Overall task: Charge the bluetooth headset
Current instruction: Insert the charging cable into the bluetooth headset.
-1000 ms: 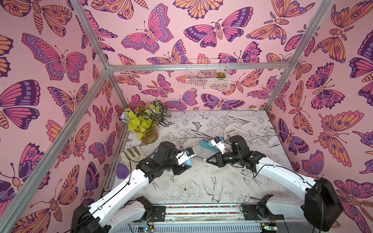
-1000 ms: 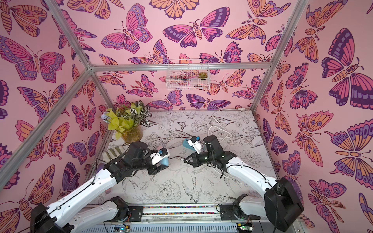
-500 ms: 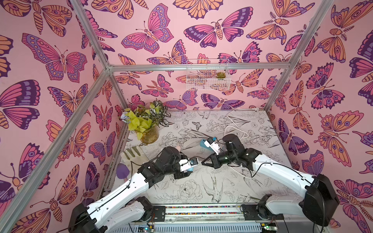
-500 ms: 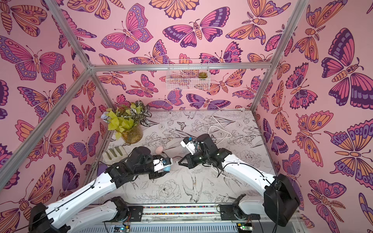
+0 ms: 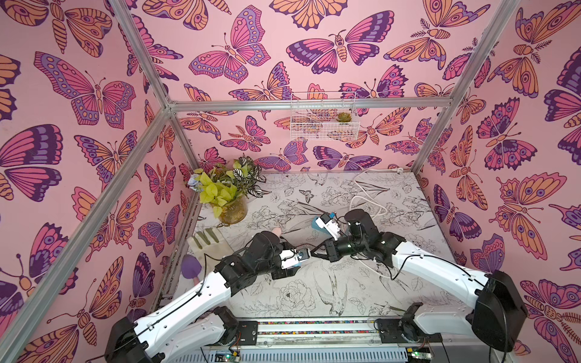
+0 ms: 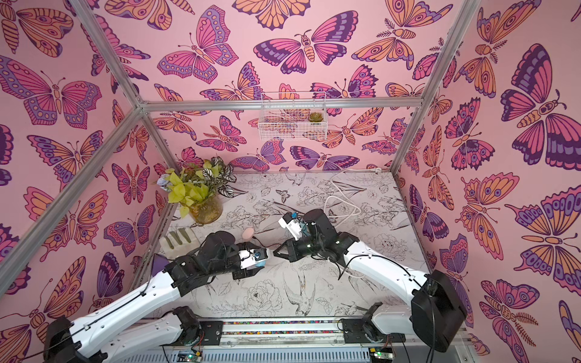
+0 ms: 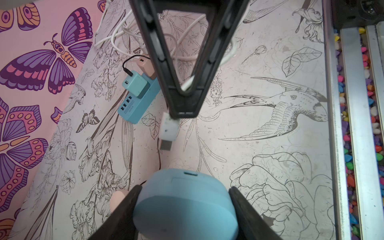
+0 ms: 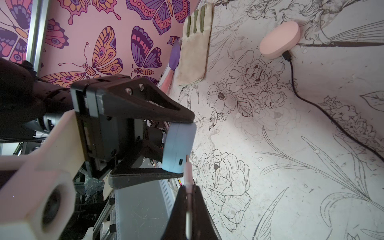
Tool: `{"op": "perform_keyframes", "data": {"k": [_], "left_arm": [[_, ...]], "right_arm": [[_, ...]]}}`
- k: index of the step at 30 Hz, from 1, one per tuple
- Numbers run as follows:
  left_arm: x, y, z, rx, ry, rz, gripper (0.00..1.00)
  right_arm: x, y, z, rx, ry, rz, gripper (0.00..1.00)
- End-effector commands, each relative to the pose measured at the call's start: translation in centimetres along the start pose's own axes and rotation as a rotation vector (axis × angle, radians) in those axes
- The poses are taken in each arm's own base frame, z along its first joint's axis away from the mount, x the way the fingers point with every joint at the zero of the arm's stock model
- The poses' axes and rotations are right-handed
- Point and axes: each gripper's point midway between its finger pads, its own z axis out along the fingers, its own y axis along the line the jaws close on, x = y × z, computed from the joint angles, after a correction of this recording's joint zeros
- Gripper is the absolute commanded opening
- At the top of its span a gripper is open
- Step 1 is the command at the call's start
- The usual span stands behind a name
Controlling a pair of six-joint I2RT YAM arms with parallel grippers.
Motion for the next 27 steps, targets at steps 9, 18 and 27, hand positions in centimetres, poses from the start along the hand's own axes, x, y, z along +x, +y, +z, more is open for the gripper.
{"op": "perform_keyframes", "data": {"k": [9, 18, 27], "left_arm": [[-0.29, 0.16, -0.22, -0.037, -0.024, 0.024, 0.28], [-0.15, 0.16, -0.07, -0.039, -0.02, 0.024, 0.27], [0.09, 0.01, -0.01, -0.044, -0.015, 0.032, 0.27]], "right_arm": [[0.58, 0.05, 1.07, -0.046, 0.013, 0.039, 0.05], [1.06, 0.3, 1.06, -0.079, 0.01, 0.061, 0.05], [0.73, 0.68, 0.86, -0.093, -0.008, 0.064, 0.04]]}}
